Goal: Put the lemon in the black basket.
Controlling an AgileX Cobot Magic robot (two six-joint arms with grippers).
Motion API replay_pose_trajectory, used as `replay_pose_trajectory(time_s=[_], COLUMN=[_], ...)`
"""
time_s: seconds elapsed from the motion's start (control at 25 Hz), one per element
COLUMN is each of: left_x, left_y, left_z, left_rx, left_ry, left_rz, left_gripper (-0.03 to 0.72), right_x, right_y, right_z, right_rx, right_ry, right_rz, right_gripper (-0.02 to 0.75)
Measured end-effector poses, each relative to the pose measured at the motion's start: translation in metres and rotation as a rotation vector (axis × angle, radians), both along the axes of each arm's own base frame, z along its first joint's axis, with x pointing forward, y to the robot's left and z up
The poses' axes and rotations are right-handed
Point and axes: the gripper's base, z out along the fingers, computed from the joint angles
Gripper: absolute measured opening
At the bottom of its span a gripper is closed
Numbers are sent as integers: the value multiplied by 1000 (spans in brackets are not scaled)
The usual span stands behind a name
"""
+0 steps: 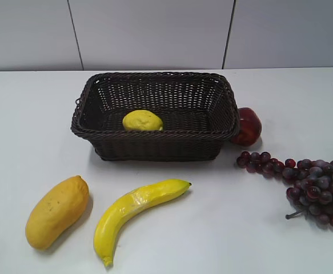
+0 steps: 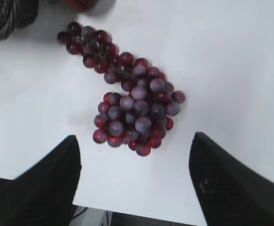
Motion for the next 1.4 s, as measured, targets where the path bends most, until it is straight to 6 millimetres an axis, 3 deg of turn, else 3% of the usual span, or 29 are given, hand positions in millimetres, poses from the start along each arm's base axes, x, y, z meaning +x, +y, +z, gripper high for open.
replay_pose_trajectory(time_s=[0.32, 0.68, 0.96, 1.4], left_x=[0, 0, 0, 0], left_y=[0, 0, 0, 0], left_z=[0, 0, 0, 0], left_rx=[0, 0, 0, 0], left_ry=[0, 1, 0, 0], left_rz=[0, 0, 0, 0], left_gripper=[232, 232, 232, 233], right_x=[-99, -181, -222, -269], right_y=[-8, -14, -17, -20], right_z=[-18, -53, -38, -40], right_rx=[5, 7, 23, 38], right_ry=[-153, -321, -543, -701], right_rz=[-25, -39, -38, -28], right_gripper=[541, 540, 540, 540])
